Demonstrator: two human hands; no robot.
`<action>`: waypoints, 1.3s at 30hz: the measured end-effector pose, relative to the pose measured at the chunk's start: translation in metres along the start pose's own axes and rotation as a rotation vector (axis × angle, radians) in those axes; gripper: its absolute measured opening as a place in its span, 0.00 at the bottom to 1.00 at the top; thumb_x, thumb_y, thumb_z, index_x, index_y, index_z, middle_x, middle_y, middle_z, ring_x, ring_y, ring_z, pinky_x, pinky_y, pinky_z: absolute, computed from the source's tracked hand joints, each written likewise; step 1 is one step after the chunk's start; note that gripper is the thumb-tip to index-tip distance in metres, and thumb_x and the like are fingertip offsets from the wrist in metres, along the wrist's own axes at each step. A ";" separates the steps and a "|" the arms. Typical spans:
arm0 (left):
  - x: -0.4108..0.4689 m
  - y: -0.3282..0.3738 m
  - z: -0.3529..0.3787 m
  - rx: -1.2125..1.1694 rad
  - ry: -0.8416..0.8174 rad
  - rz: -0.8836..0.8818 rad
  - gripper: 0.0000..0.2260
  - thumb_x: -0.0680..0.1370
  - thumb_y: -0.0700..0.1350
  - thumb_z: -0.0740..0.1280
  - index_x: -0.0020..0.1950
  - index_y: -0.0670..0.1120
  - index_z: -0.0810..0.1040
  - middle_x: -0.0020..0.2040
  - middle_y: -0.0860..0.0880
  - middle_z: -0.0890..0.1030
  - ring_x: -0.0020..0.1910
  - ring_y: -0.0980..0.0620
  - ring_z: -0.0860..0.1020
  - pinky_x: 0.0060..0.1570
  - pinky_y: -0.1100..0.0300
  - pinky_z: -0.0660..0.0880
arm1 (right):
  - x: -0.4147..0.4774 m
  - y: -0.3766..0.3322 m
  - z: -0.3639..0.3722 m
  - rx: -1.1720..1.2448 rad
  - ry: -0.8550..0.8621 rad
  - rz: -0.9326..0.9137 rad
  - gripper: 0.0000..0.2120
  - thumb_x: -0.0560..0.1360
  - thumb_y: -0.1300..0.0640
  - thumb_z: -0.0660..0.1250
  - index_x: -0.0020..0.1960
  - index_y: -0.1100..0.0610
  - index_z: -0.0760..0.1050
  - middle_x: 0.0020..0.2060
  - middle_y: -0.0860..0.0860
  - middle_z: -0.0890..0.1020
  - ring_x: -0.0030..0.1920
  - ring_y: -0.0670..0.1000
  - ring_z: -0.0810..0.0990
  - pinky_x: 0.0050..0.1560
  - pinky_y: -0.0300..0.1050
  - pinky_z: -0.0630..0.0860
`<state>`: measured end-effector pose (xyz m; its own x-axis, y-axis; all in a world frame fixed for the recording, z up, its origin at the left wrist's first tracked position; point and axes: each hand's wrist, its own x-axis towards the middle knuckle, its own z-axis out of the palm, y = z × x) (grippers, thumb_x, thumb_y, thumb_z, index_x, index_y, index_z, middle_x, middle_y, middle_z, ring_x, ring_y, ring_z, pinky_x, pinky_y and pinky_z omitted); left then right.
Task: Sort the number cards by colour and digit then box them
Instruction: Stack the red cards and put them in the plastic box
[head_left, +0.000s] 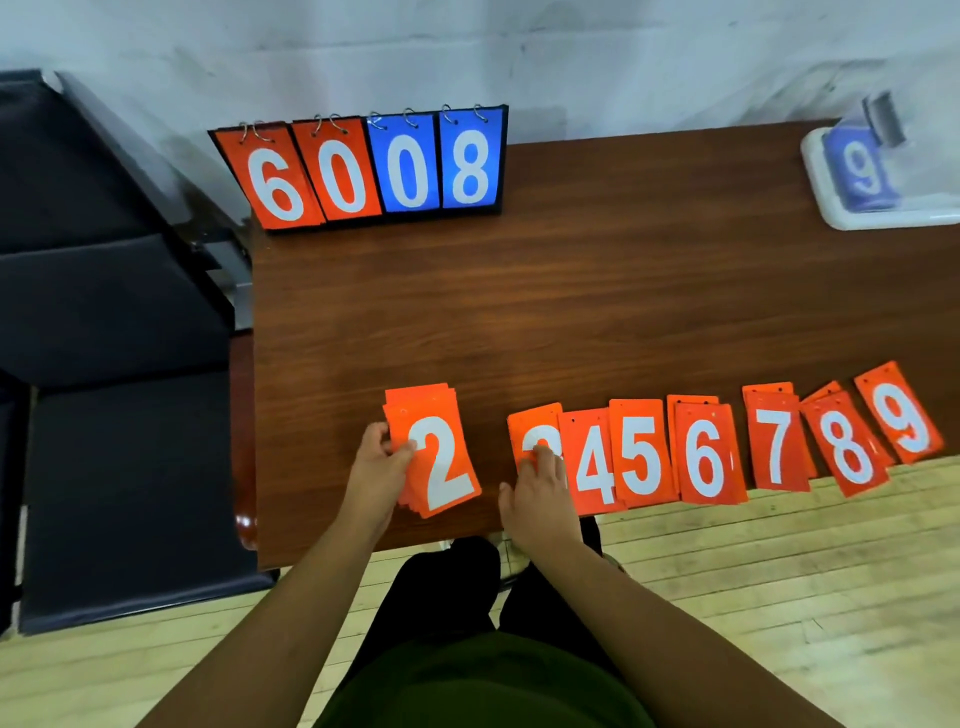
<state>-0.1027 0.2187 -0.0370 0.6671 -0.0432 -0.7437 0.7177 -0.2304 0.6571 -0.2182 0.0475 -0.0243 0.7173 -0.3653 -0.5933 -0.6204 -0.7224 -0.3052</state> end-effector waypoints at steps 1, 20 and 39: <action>0.001 -0.002 -0.002 -0.009 0.005 -0.008 0.13 0.80 0.44 0.67 0.63 0.47 0.73 0.58 0.46 0.81 0.54 0.46 0.82 0.56 0.44 0.80 | -0.001 -0.002 0.002 -0.037 -0.005 -0.026 0.23 0.81 0.46 0.55 0.71 0.58 0.65 0.76 0.55 0.56 0.76 0.57 0.55 0.75 0.53 0.59; 0.006 -0.018 -0.030 -0.142 0.039 -0.032 0.17 0.76 0.47 0.72 0.63 0.50 0.75 0.58 0.49 0.82 0.54 0.47 0.83 0.53 0.44 0.81 | 0.047 -0.034 -0.007 0.141 0.080 0.374 0.36 0.70 0.48 0.75 0.70 0.58 0.61 0.67 0.60 0.69 0.68 0.60 0.67 0.67 0.52 0.66; 0.008 0.013 0.008 -0.239 -0.196 0.032 0.14 0.70 0.40 0.75 0.54 0.47 0.82 0.52 0.46 0.85 0.50 0.48 0.84 0.48 0.49 0.81 | 0.030 -0.026 -0.049 0.972 -0.017 0.216 0.22 0.75 0.50 0.71 0.67 0.54 0.71 0.61 0.50 0.80 0.58 0.51 0.80 0.59 0.53 0.78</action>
<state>-0.0892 0.2080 -0.0357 0.6556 -0.2384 -0.7165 0.7392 0.0086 0.6734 -0.1653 0.0265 0.0022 0.5585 -0.4183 -0.7163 -0.7326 0.1562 -0.6624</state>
